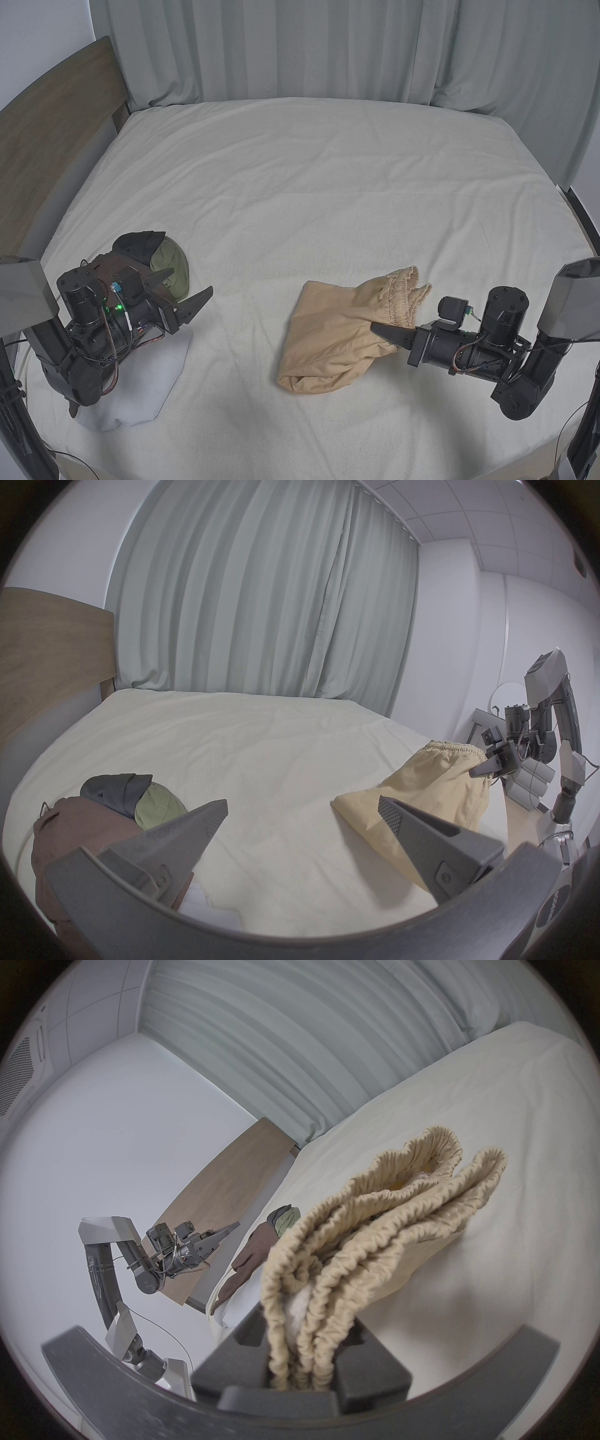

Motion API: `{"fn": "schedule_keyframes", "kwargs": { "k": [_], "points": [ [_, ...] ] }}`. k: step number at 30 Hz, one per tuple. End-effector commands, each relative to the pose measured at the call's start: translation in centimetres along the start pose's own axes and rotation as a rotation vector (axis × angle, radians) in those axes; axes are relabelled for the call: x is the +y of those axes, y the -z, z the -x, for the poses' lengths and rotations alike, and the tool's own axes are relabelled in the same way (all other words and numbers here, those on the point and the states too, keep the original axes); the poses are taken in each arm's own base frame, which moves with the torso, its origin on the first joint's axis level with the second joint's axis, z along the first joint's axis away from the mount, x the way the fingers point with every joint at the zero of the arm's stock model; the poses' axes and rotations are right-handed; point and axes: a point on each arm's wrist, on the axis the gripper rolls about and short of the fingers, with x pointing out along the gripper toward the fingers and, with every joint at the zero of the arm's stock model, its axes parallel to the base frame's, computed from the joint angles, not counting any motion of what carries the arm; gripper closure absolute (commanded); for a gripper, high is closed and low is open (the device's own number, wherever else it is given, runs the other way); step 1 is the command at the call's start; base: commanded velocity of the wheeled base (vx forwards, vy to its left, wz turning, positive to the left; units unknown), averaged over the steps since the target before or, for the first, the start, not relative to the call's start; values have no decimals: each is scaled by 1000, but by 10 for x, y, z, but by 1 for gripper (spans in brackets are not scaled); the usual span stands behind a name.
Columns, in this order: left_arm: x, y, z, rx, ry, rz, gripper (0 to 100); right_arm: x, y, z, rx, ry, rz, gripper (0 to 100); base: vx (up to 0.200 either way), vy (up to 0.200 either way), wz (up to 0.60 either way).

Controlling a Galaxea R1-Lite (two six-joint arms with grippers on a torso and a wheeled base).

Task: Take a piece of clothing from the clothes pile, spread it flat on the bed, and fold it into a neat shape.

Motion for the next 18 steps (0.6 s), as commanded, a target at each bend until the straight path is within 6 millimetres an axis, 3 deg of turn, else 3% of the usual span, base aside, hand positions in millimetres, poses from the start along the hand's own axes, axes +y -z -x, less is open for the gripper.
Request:
{"fn": "schedule_keyframes", "kwargs": {
  "k": [1,18],
  "points": [
    [-1,0,1,0,1,-2,0,3,-2,1,-9,-8,6,100,0,0,0],
    [-1,-5,2,-15,1,-6,0,18,-22,-8,-77,-86,51,100,0,0,0]
  ]
}}
